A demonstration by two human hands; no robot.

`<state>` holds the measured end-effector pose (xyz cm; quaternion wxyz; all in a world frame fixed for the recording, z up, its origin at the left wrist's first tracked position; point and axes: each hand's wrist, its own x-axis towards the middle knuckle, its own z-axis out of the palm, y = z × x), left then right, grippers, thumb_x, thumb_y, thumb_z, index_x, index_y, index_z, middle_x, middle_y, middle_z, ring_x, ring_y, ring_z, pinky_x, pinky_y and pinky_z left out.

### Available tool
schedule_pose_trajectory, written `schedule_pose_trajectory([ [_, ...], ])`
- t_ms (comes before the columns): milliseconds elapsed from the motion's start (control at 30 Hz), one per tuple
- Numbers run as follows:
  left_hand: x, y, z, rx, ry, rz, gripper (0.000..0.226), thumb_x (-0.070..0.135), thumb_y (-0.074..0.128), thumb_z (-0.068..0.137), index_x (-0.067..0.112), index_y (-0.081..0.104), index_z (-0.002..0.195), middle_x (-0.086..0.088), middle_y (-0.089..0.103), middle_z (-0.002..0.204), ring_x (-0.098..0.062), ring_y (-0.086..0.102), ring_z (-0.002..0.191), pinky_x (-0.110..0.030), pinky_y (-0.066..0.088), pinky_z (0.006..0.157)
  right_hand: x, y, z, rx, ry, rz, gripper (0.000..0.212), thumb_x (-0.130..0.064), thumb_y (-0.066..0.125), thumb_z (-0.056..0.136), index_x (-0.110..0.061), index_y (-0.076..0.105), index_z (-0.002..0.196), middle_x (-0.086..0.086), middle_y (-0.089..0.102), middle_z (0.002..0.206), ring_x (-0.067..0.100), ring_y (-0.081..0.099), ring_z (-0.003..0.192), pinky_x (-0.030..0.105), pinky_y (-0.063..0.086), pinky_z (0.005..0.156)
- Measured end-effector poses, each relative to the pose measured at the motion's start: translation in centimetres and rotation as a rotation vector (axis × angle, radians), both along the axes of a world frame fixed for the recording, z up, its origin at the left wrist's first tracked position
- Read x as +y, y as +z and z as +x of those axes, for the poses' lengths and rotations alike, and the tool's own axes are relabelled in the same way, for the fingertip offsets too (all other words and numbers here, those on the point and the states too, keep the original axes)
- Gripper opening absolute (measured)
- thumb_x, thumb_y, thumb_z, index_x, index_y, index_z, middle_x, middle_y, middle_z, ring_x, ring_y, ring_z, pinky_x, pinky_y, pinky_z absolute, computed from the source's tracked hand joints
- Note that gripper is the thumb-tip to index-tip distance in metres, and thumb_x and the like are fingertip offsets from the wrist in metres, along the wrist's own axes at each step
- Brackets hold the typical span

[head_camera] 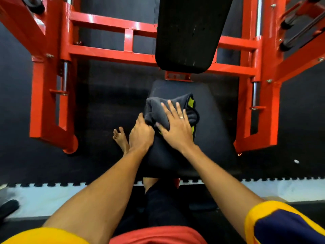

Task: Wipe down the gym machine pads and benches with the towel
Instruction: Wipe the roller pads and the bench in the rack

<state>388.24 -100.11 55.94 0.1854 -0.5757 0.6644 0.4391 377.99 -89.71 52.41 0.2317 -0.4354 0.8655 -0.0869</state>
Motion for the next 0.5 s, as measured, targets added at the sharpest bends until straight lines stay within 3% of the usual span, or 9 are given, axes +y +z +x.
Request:
schedule_pose_trajectory([
  [100, 0.0, 0.9, -0.2, -0.027, -0.052, -0.032, 0.052, 0.024, 0.034, 0.109, 0.018, 0.025, 0.160, -0.012, 0.038, 0.161, -0.038, 0.034, 0.145, -0.038, 0.008, 0.098, -0.6, -0.7, -0.8, -0.015, 0.012, 0.031, 0.076, -0.056, 0.045, 0.098, -0.032, 0.019, 0.165, -0.006, 0.012, 0.173, 0.021, 0.003, 0.160, 0.043, 0.002, 0.129],
  [167, -0.3, 1.1, -0.4, -0.039, -0.088, -0.064, 0.049, 0.031, 0.028, 0.112, 0.016, 0.027, 0.159, -0.010, 0.041, 0.159, -0.037, 0.037, 0.144, -0.038, 0.007, 0.093, -2.6, -1.7, -2.4, -0.022, 0.041, 0.081, 0.078, -0.055, 0.040, 0.092, -0.033, 0.021, 0.164, -0.005, 0.012, 0.173, 0.022, 0.003, 0.160, 0.045, 0.004, 0.129],
  [233, -0.3, 1.2, -0.5, -0.051, -0.105, -0.065, 0.050, 0.035, 0.025, 0.112, 0.015, 0.028, 0.158, -0.009, 0.041, 0.159, -0.037, 0.037, 0.144, -0.038, 0.006, 0.094, -4.4, -2.7, -4.1, -0.028, 0.094, 0.110, 0.080, -0.053, 0.039, 0.089, -0.034, 0.021, 0.164, -0.006, 0.012, 0.173, 0.023, 0.002, 0.160, 0.046, 0.003, 0.129],
  [367, -0.3, 1.0, -0.6, -0.063, -0.118, -0.064, 0.053, 0.038, 0.024, 0.112, 0.013, 0.026, 0.159, -0.010, 0.039, 0.161, -0.043, 0.031, 0.145, -0.041, 0.002, 0.098, -7.1, -4.1, -7.0, -0.007, 0.158, 0.069, 0.077, -0.037, 0.059, 0.093, -0.035, 0.027, 0.163, -0.001, 0.015, 0.173, 0.027, 0.006, 0.160, 0.047, 0.005, 0.129],
  [500, -0.2, 0.2, -0.4, -0.041, -0.075, -0.028, 0.054, 0.039, 0.025, 0.112, 0.014, 0.025, 0.160, -0.011, 0.037, 0.161, -0.045, 0.026, 0.147, -0.043, 0.003, 0.103, -11.4, -5.3, -10.3, -0.052, 0.042, 0.052, 0.070, -0.038, 0.062, 0.093, -0.038, 0.037, 0.158, 0.007, 0.012, 0.170, 0.036, 0.011, 0.157, 0.049, 0.015, 0.128],
])
